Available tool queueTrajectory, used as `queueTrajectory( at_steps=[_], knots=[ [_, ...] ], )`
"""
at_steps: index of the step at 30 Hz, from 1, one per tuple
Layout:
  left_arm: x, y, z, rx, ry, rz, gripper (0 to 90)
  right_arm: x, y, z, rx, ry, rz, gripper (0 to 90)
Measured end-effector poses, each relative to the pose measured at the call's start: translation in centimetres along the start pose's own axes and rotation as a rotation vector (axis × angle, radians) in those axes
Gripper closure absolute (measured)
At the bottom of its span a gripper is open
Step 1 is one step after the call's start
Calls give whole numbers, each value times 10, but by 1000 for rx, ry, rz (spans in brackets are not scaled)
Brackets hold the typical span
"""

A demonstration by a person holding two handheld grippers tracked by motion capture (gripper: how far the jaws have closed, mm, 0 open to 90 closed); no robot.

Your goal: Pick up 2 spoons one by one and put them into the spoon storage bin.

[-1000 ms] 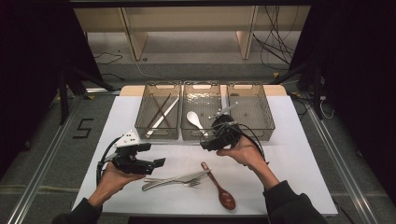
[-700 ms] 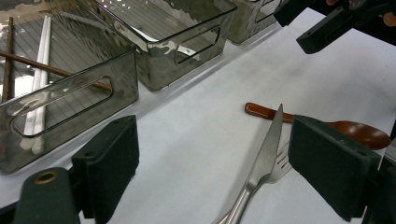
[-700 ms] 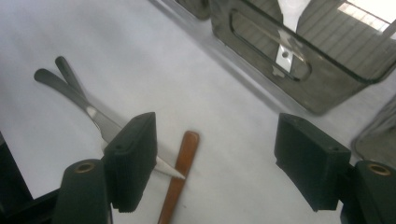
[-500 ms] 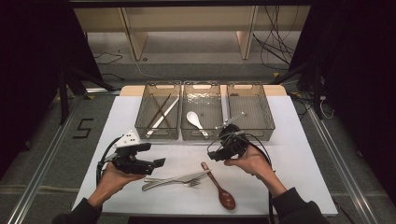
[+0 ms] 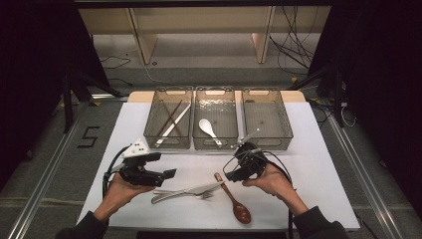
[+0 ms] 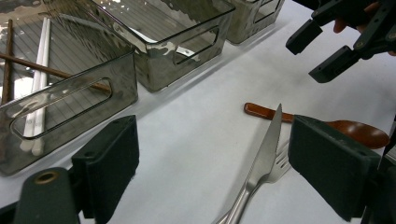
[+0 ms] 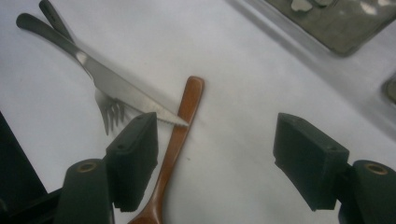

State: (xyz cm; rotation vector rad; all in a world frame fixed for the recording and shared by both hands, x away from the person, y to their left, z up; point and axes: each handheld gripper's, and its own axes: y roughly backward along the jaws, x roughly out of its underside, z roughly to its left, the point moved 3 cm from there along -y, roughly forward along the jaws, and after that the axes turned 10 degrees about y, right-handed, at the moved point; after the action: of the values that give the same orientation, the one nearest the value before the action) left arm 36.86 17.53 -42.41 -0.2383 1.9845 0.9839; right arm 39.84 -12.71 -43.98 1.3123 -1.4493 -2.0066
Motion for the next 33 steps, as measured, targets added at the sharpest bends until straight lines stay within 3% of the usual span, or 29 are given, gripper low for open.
queueTrajectory(
  at_steps=[9,25,33],
  knots=[
    [0,-1,0,-1,-3,2,160,10,-9,15,2,33,62,304],
    [1,-1,-1,0,-3,8,160,24,-29,30,-27,75,155,448],
    [1,-2,-1,0,-5,12,160,26,-36,35,-38,108,198,583]
  ],
)
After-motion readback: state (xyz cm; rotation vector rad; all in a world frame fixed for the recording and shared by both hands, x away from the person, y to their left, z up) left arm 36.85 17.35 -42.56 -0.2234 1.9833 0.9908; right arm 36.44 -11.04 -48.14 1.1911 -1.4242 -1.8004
